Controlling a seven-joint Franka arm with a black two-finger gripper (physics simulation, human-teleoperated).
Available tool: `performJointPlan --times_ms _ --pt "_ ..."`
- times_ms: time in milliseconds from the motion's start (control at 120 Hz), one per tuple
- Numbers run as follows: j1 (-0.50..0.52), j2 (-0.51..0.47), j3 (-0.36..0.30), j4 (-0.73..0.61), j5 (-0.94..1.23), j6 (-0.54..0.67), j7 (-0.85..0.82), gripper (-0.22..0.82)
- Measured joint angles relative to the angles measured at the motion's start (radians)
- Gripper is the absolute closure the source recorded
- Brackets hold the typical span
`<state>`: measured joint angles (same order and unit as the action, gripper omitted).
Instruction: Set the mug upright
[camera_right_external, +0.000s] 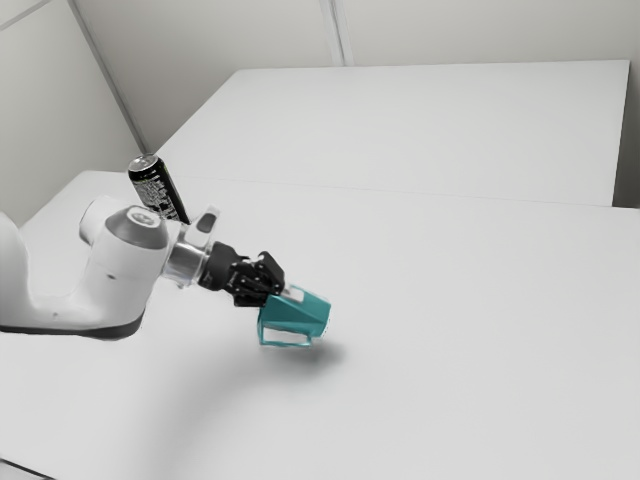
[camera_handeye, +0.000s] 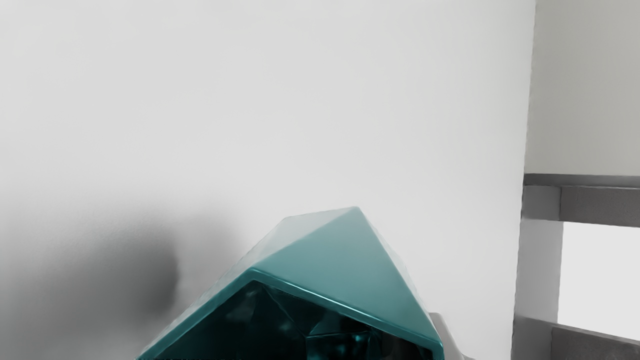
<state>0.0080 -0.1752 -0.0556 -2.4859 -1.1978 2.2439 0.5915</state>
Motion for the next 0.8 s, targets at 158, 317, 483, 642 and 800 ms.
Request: performJointPlan --times_ms 158,317,483,642,800 --pt "0.008 0.279 0.039 0.505 0.634 -0.137 -0.105 0.78" --pt "-0.017 0.630 0.071 0.909 0.972 -0.343 -0.222 0.78" --pt "-0.043 0.691 0.099 0.974 1.075 -0.456 -0.324 0.78" --pt "-0.054 0.691 0.100 0.977 1.101 -0.503 -0.402 0.79" --pt "-0.057 0.692 0.101 0.976 1.109 -0.520 -0.463 0.79"
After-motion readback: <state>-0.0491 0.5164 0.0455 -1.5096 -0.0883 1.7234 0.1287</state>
